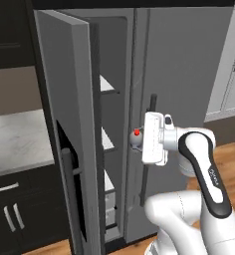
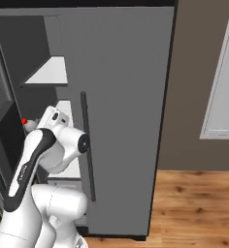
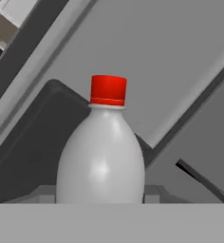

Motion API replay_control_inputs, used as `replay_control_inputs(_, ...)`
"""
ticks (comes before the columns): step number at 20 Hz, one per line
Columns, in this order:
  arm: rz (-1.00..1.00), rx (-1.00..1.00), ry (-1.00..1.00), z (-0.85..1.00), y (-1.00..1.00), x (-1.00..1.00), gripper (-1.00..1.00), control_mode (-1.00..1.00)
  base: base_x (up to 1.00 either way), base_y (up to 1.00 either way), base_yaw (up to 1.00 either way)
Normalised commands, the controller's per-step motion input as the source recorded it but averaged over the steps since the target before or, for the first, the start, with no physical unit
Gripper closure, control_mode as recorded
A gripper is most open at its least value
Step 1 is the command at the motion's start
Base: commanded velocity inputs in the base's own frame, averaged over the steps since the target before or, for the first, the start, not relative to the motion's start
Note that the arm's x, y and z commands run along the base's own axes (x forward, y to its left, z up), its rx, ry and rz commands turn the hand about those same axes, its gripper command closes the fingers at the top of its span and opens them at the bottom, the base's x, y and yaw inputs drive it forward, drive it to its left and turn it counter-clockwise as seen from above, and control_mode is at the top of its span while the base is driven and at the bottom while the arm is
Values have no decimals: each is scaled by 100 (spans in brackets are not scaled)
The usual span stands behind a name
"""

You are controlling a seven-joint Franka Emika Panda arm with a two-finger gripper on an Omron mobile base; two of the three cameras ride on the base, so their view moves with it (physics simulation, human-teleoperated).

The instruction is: Take the bottled waters from the counter and place them in the freezer to freeze. Close the freezer door after placing the bottles.

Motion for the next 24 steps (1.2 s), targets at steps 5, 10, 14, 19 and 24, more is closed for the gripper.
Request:
replay_control_inputs(5,0,0,0,0,0,0,100,100,62,14,0)
replay_control_inputs(10,0,0,0,0,0,0,100,100,55,0,0)
replay_control_inputs(14,0,1,0,15,20,0,100,-100,6,7,0)
replay_control_inputs(19,-15,6,-1,63,50,-6,100,-100,0,0,0)
replay_control_inputs(24,-27,38,0,76,8,-34,100,-100,0,0,0)
